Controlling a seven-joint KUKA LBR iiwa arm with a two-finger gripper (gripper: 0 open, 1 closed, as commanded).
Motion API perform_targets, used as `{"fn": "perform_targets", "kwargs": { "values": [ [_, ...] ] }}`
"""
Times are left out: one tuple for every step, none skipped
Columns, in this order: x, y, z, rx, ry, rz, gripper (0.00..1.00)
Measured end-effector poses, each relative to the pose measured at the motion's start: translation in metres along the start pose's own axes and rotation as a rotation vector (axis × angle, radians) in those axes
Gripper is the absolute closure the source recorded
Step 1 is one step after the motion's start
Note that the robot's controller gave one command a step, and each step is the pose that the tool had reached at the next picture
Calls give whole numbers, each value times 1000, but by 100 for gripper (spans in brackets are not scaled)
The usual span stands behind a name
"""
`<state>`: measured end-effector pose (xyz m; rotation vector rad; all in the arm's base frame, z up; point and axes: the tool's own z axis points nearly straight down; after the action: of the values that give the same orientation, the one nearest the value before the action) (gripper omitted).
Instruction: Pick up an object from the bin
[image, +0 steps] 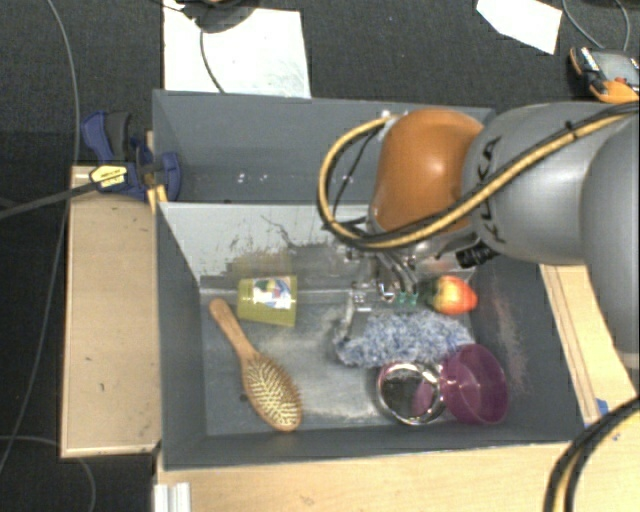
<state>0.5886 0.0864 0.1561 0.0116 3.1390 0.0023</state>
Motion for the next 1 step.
{"fn": "perform_targets", "kwargs": {
  "values": [
    [0,0,0,0,0,0,0]
  ]
}}
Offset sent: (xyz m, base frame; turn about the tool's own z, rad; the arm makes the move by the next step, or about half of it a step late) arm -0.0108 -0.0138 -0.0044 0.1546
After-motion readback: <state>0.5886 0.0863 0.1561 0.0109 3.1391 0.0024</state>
